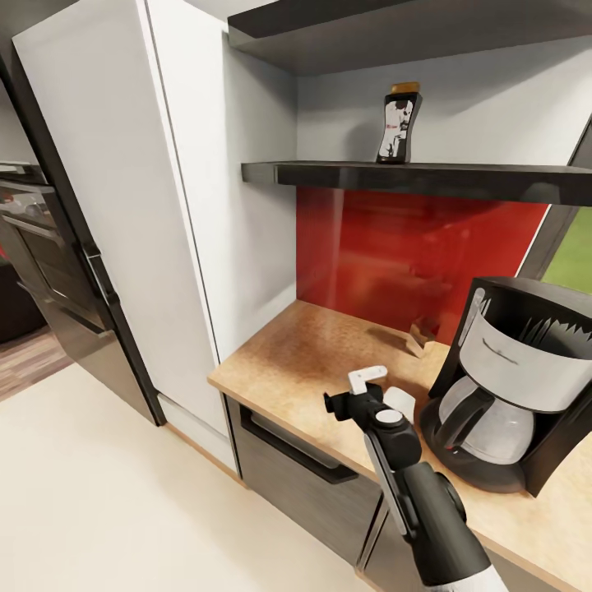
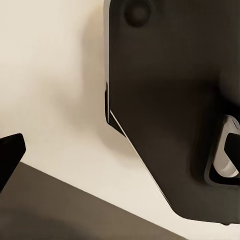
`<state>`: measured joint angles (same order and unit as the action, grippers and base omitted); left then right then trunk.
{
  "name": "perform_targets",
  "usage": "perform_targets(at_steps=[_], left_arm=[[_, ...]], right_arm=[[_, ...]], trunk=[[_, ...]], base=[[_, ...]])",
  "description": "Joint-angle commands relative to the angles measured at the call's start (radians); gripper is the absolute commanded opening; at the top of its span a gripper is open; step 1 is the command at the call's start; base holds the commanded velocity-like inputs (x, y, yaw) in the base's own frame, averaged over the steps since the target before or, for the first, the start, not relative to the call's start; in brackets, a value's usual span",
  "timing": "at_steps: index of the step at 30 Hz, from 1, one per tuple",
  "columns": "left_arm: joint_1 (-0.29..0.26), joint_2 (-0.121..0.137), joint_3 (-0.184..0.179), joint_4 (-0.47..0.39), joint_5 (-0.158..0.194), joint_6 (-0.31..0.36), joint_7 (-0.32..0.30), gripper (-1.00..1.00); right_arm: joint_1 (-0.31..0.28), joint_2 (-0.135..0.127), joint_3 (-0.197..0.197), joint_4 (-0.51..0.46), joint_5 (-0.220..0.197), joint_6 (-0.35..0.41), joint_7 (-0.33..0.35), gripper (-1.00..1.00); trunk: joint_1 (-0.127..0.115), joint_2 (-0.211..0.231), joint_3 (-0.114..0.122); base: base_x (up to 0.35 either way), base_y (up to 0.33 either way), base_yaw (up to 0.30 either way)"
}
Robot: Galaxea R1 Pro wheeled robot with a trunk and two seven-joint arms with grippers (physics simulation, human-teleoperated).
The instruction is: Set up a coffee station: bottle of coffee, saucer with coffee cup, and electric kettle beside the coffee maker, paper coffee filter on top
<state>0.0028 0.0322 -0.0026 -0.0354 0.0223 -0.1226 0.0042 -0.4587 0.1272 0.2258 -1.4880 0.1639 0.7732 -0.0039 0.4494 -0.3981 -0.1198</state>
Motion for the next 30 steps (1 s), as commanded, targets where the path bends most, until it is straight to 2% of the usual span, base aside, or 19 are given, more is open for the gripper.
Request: perform_targets(at_steps=[1,2,3,5,11,18,25,30], left_arm=[[0.000,0.000,-0.001,-0.001,0.003,-0.002,0.000,1.00],[0.000,0.000,-0.001,-0.001,0.002,-0.002,0.000,1.00],[0.000,0.000,-0.001,-0.001,0.003,-0.002,0.000,1.00],[0.001,0.000,-0.001,-0.001,0.003,-0.003,0.000,1.00],[0.001,0.000,-0.001,-0.001,0.003,-0.003,0.000,1.00],[0.000,0.000,0.000,-0.001,0.003,-0.002,0.000,1.00],[0.000,0.000,-0.001,-0.001,0.003,-0.003,0.000,1.00],[0.000,0.000,0.000,-0.001,0.004,-0.003,0.000,1.00]], right_arm=[[-0.003,0.000,0.001,-0.001,0.020,0.006,-0.001,1.00],[-0.004,0.000,0.000,0.000,0.035,0.006,-0.001,1.00],[-0.005,0.000,-0.004,-0.001,0.071,0.006,-0.001,1.00],[-0.006,0.000,-0.015,-0.002,0.084,0.006,-0.001,1.00],[-0.009,0.000,-0.027,-0.002,0.093,0.009,-0.001,1.00],[-0.016,0.000,-0.028,-0.004,0.096,0.098,-0.001,1.00],[-0.020,0.000,-0.031,-0.005,0.127,0.111,-0.001,1.00],[-0.021,0.000,-0.084,-0.005,0.136,0.112,-0.002,1.00]], trunk=[[0.001,-0.002,-0.002],[0.001,-0.002,-0.002],[0.001,-0.002,-0.002],[0.001,-0.002,-0.002],[0.001,-0.002,-0.002],[0.001,-0.002,-0.002],[0.001,-0.002,-0.002],[0.001,-0.002,-0.002]], base=[[0.000,0.000,0.000],[0.006,0.000,0.000],[0.068,0.000,0.000],[0.097,0.000,0.000],[0.052,0.000,0.000],[0.003,0.000,0.000],[0.000,0.000,0.000],[0.000,0.000,0.000]])
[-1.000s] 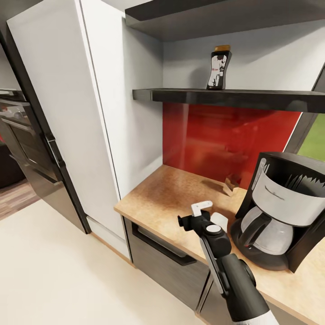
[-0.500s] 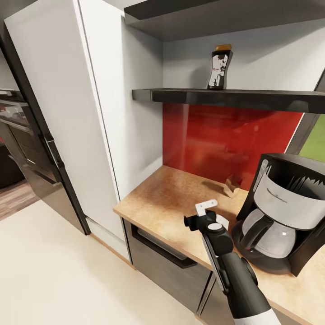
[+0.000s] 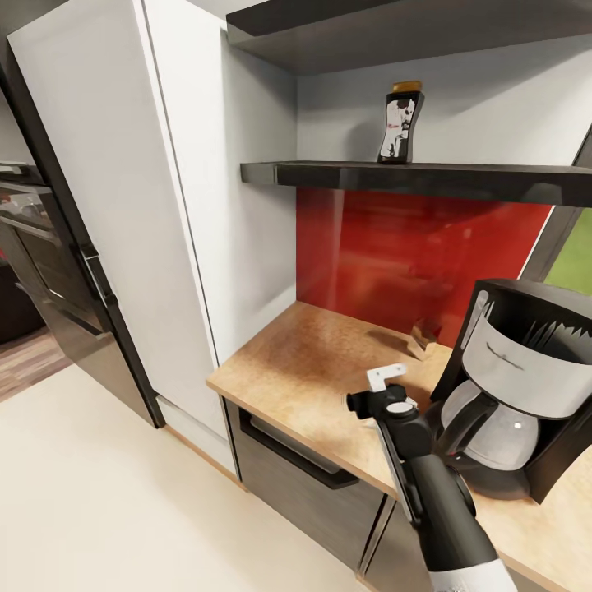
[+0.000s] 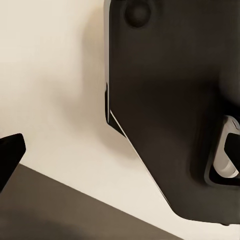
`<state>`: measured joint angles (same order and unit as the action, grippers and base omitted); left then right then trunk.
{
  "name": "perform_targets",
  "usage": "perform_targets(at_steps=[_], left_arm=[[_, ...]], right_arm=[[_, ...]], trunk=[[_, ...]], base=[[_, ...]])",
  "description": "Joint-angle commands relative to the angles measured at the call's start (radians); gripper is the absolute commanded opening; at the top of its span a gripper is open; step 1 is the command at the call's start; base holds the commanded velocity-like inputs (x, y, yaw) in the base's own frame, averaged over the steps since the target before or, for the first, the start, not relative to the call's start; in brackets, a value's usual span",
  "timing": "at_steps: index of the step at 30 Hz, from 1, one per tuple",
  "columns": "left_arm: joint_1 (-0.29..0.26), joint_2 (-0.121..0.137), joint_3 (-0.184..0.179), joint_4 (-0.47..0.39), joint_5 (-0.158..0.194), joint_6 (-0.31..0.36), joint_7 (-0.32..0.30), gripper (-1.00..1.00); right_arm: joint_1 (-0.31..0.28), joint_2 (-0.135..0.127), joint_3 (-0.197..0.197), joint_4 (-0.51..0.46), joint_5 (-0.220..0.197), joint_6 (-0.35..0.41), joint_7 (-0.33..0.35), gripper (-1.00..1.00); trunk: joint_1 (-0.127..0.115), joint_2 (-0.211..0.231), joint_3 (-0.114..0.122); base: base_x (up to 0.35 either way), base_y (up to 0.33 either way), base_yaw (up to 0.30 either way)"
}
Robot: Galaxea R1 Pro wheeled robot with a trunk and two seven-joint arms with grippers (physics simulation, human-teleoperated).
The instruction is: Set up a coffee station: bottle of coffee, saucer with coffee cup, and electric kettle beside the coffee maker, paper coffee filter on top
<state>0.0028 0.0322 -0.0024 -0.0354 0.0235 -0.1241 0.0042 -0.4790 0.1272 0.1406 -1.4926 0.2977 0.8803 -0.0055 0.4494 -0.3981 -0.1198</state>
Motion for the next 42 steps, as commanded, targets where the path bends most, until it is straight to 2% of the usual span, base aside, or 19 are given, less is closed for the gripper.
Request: perform_targets(at_steps=[1,9,15,16,22,29,42], left_arm=[[0.000,0.000,-0.001,-0.001,0.002,-0.002,0.000,1.00],[0.000,0.000,-0.001,-0.001,0.002,-0.002,0.000,1.00],[0.000,0.000,-0.001,-0.001,0.002,-0.001,0.000,1.00],[0.000,0.000,-0.001,-0.001,0.002,-0.001,0.000,1.00],[0.002,0.000,-0.001,-0.001,0.003,-0.002,0.000,1.00],[0.002,0.004,-0.001,0.000,0.004,-0.001,0.000,1.00],[0.001,0.006,-0.001,0.000,0.004,0.001,0.000,1.00]], right_arm=[[-0.002,0.000,-0.007,-0.001,0.002,0.006,0.000,1.00],[-0.007,0.000,-0.020,-0.001,0.010,0.008,-0.001,1.00],[-0.008,-0.004,-0.022,0.000,0.079,0.006,-0.001,1.00],[-0.008,-0.004,-0.034,0.000,0.093,0.006,0.000,1.00],[-0.008,-0.006,-0.086,0.001,0.099,0.005,0.004,1.00],[-0.009,-0.025,-0.088,0.008,0.092,0.002,0.012,1.00],[-0.008,-0.027,-0.088,0.062,0.089,0.002,0.015,1.00]], trunk=[[0.001,-0.002,-0.002],[0.001,-0.002,-0.002],[0.001,-0.002,-0.002],[0.001,-0.002,-0.002],[0.001,-0.002,-0.002],[0.001,-0.002,-0.002],[0.001,-0.002,-0.002]], base=[[0.000,0.000,0.000],[0.000,0.000,0.000],[0.000,0.000,0.000],[0.000,0.000,0.000],[0.000,0.000,0.000],[0.036,0.000,0.000],[0.010,0.000,0.000]])
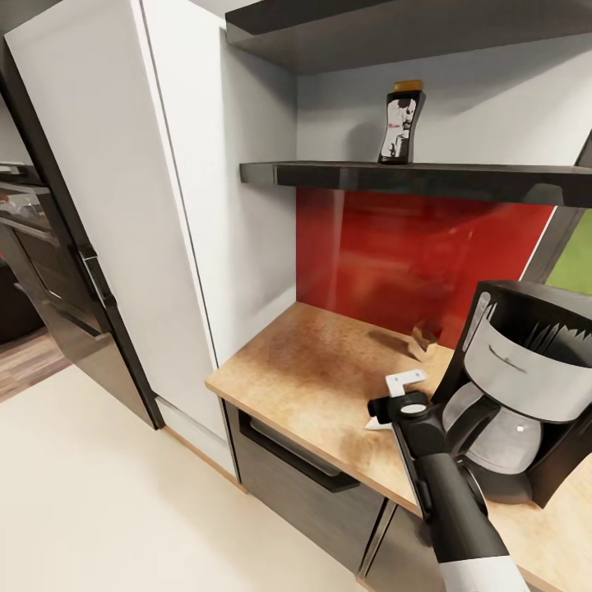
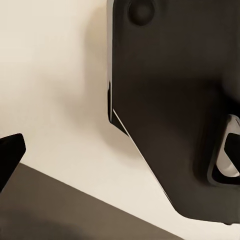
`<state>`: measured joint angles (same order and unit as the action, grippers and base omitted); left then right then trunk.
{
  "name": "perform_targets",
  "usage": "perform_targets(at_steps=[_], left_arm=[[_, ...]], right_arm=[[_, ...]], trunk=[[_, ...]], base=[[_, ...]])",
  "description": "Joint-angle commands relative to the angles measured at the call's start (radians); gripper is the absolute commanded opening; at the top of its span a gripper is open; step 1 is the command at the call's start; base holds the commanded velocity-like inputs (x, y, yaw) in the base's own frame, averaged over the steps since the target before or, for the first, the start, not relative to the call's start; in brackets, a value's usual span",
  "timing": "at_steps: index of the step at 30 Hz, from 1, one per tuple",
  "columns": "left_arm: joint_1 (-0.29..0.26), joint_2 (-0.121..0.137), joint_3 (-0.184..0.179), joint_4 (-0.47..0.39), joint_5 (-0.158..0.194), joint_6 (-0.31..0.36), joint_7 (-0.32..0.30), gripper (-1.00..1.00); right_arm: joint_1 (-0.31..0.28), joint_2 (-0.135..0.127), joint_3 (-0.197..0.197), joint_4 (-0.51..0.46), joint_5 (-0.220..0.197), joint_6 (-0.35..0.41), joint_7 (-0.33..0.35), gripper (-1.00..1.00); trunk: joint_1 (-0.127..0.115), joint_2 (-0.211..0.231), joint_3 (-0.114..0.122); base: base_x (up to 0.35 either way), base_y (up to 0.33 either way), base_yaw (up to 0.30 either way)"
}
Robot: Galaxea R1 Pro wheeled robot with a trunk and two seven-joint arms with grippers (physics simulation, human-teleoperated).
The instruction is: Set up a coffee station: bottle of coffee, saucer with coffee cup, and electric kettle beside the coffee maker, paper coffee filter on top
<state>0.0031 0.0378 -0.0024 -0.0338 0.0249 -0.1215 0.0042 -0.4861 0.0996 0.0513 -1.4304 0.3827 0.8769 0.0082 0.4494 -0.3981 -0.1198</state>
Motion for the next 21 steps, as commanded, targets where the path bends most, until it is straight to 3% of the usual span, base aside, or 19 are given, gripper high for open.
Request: perform_targets(at_steps=[1,21], left_arm=[[0.000,0.000,-0.001,-0.001,0.003,-0.001,0.000,1.00],[0.001,0.001,-0.001,0.000,0.002,-0.002,0.000,1.00]], right_arm=[[-0.001,0.000,0.001,0.000,0.004,0.005,0.001,1.00],[-0.001,-0.003,0.001,0.021,0.005,0.005,0.001,1.00]], trunk=[[0.001,-0.002,-0.002],[0.001,-0.002,-0.002]], base=[[0.000,0.000,0.000],[0.017,0.000,0.000]])
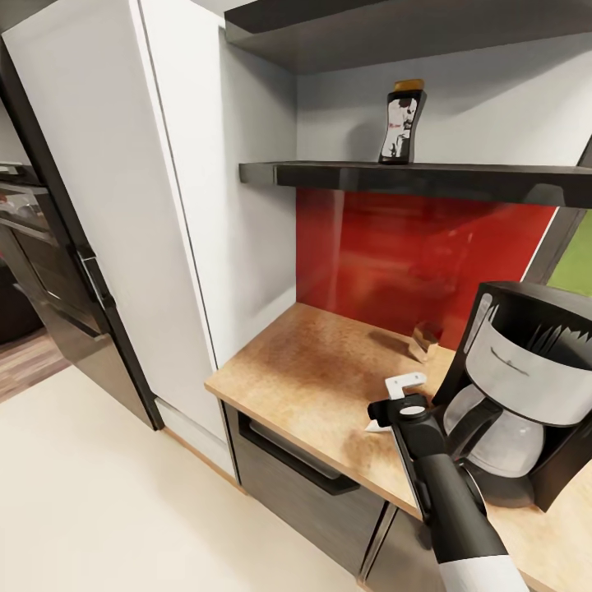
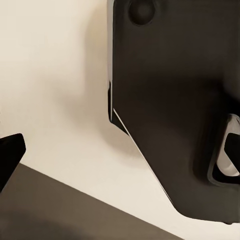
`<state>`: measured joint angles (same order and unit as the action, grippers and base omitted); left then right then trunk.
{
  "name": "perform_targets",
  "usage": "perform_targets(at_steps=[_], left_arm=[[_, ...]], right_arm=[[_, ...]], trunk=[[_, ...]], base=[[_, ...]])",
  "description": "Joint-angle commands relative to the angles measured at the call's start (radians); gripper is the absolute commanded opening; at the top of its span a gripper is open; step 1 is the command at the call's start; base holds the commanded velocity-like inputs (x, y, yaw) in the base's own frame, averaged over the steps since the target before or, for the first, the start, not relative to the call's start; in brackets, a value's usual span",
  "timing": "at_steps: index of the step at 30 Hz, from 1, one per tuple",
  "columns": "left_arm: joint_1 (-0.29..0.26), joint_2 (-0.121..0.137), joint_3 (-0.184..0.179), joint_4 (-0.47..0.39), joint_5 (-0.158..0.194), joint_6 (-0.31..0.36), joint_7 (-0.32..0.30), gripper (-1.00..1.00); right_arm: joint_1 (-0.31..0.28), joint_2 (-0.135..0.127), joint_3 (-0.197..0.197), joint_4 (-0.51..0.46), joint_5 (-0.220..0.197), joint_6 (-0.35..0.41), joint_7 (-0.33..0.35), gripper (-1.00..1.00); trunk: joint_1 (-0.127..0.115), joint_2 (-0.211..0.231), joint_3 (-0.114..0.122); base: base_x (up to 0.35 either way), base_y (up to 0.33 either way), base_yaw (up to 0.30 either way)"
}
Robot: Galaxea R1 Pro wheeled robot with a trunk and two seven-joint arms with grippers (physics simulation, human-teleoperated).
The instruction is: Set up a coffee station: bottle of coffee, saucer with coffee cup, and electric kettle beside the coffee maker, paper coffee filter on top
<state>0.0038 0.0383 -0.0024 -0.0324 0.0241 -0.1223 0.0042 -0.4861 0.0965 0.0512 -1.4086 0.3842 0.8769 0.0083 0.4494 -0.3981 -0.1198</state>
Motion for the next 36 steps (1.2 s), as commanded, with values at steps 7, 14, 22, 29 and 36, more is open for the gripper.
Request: perform_targets(at_steps=[7,14,22,29,36], left_arm=[[0.000,0.000,-0.001,-0.002,0.003,-0.002,0.000,1.00],[0.000,0.000,-0.001,-0.001,0.003,-0.002,0.000,1.00],[0.000,0.000,-0.001,-0.001,0.003,-0.003,0.000,1.00],[0.000,0.000,-0.001,-0.001,0.003,-0.003,0.000,1.00],[-0.001,0.000,-0.001,-0.001,0.003,-0.003,0.000,1.00]], right_arm=[[-0.001,0.000,0.002,-0.002,0.004,0.005,-0.001,1.00],[-0.001,0.003,0.003,-0.004,0.004,0.004,-0.002,1.00],[0.000,0.003,0.004,-0.003,0.004,0.005,-0.002,1.00],[-0.001,0.003,0.005,-0.001,0.002,0.005,-0.002,1.00],[0.000,0.004,0.006,0.008,0.002,0.004,-0.001,1.00]], trunk=[[0.001,-0.002,-0.002],[0.001,-0.002,-0.002],[0.001,-0.002,-0.002],[0.001,-0.002,-0.002],[0.001,-0.002,-0.002]], base=[[0.001,0.000,0.000],[0.000,0.000,-0.129],[0.085,0.000,-0.093],[0.157,0.000,-0.004],[0.011,0.000,0.000]])
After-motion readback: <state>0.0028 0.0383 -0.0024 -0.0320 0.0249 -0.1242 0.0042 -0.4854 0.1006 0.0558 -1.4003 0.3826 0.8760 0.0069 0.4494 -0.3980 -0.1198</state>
